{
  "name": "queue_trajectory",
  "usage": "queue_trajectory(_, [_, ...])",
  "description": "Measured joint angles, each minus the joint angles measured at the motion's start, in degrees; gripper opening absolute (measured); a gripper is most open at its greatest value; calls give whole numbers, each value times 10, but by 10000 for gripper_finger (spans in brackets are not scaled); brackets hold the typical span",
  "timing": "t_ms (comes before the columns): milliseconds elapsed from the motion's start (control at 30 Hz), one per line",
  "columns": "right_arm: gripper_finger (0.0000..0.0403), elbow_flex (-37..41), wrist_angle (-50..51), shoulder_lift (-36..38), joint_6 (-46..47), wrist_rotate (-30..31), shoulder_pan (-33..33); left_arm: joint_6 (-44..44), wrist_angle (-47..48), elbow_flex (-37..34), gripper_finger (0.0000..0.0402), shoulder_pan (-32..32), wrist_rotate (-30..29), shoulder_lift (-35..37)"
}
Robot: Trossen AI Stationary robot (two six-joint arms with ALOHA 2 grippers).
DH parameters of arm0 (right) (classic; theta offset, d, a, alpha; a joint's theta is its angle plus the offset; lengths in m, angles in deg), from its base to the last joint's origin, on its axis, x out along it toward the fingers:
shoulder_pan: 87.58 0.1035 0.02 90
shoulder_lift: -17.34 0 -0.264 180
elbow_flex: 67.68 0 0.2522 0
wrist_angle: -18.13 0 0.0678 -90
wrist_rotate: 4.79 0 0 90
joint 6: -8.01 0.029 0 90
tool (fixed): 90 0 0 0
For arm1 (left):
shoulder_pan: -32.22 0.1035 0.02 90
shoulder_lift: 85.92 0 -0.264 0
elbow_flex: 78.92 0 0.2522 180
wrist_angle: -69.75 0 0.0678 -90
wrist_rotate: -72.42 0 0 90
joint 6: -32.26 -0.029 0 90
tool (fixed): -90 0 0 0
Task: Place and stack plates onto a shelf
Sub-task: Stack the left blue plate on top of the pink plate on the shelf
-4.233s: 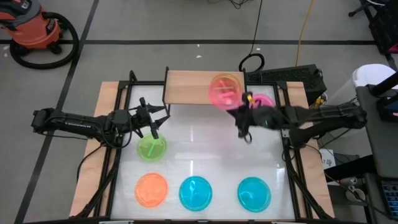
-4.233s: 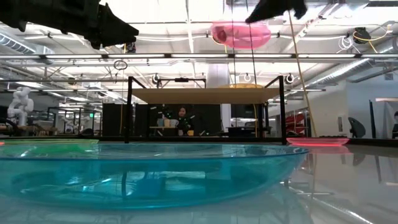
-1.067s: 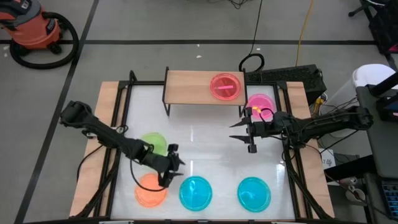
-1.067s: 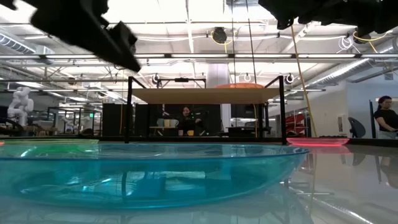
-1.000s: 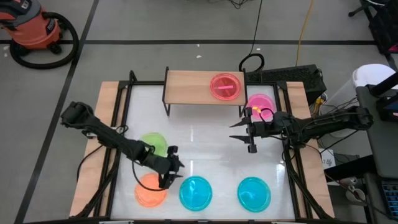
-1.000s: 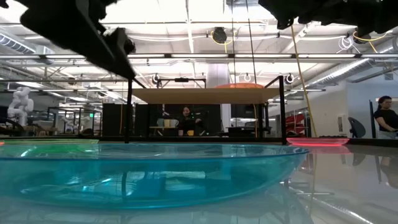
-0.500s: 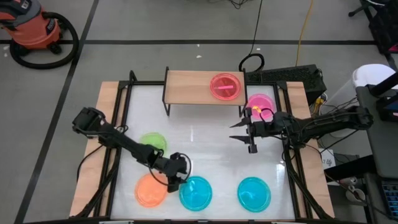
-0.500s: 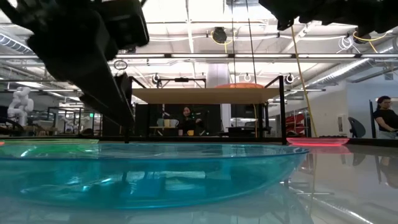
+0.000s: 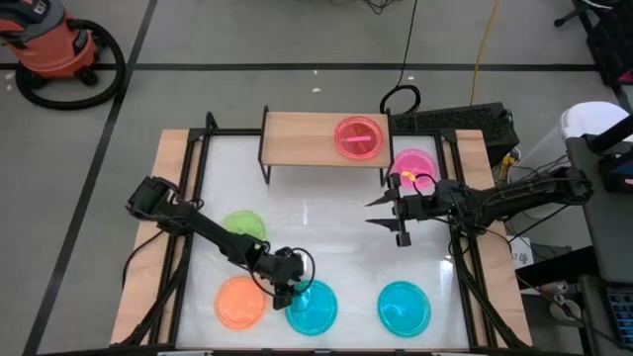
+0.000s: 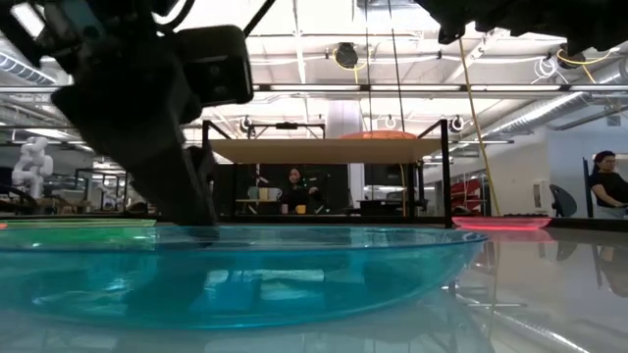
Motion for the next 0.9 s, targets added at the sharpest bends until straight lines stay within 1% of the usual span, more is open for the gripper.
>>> queue_trajectory(167, [160, 0, 3, 0, 0, 0, 0, 0, 40, 21, 214, 1, 0, -13])
queue_trajectory(267, [160, 0, 3, 0, -1, 0, 0, -1, 38, 21, 213, 1, -1, -12])
queue_trajectory(333, [160, 0, 3, 0, -1, 0, 0, 0, 36, 20, 204, 1, -1, -10])
queue_trajectory(400, [160, 0, 3, 0, -1, 0, 0, -2, 34, 19, 182, 1, -2, -10])
queue_trajectory(567, [160, 0, 2, 0, -1, 0, 0, -7, 36, 19, 99, 1, 5, -10])
queue_trajectory(633, [160, 0, 1, 0, -1, 0, 0, -15, 32, 19, 72, 2, 15, -10])
queue_trajectory(800, [160, 0, 0, 0, -3, 0, 0, -18, 34, 22, 19, 12, 16, -10])
queue_trajectory(900, [160, 0, -5, 1, -3, 0, 0, -33, 40, 39, 7, 20, 19, -10])
